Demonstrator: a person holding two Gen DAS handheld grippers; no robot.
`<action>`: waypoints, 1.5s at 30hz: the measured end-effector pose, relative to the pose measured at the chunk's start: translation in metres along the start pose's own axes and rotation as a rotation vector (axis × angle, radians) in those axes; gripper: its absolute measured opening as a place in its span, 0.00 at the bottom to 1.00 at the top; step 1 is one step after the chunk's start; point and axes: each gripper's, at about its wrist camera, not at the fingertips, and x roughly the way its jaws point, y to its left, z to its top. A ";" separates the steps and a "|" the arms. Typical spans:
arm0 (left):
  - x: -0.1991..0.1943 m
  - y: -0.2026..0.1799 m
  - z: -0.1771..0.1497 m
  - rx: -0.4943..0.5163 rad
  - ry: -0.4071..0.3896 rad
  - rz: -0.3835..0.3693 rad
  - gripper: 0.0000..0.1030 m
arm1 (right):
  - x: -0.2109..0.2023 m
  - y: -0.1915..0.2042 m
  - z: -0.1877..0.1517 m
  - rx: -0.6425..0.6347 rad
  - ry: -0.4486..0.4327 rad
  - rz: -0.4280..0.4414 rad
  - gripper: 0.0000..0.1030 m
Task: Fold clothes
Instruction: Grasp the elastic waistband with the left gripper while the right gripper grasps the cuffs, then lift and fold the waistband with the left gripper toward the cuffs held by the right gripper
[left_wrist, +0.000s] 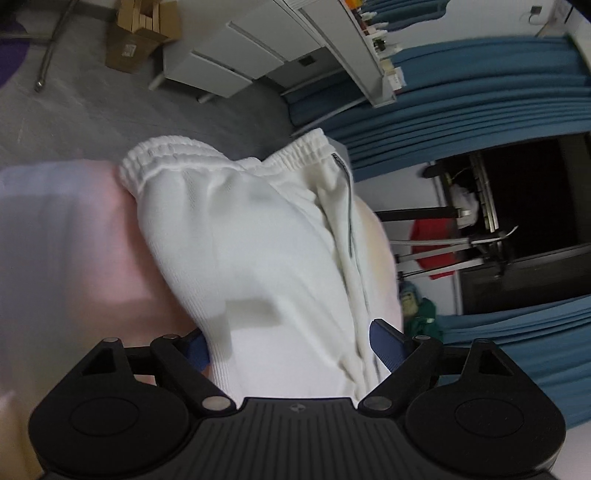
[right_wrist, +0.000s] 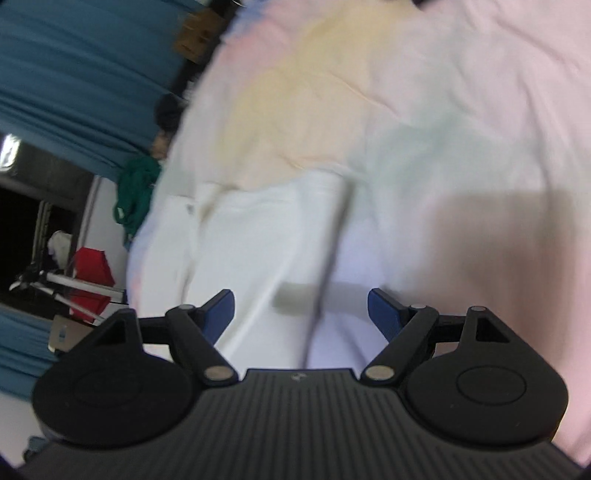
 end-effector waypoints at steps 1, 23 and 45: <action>0.002 0.001 0.000 -0.005 0.007 -0.001 0.84 | 0.005 0.003 0.000 -0.007 0.007 0.017 0.78; -0.007 -0.013 0.001 0.086 -0.085 -0.057 0.02 | -0.006 0.036 -0.001 -0.164 -0.165 0.119 0.07; 0.167 -0.228 0.096 0.301 -0.088 0.066 0.02 | 0.137 0.265 0.021 -0.511 -0.330 -0.006 0.07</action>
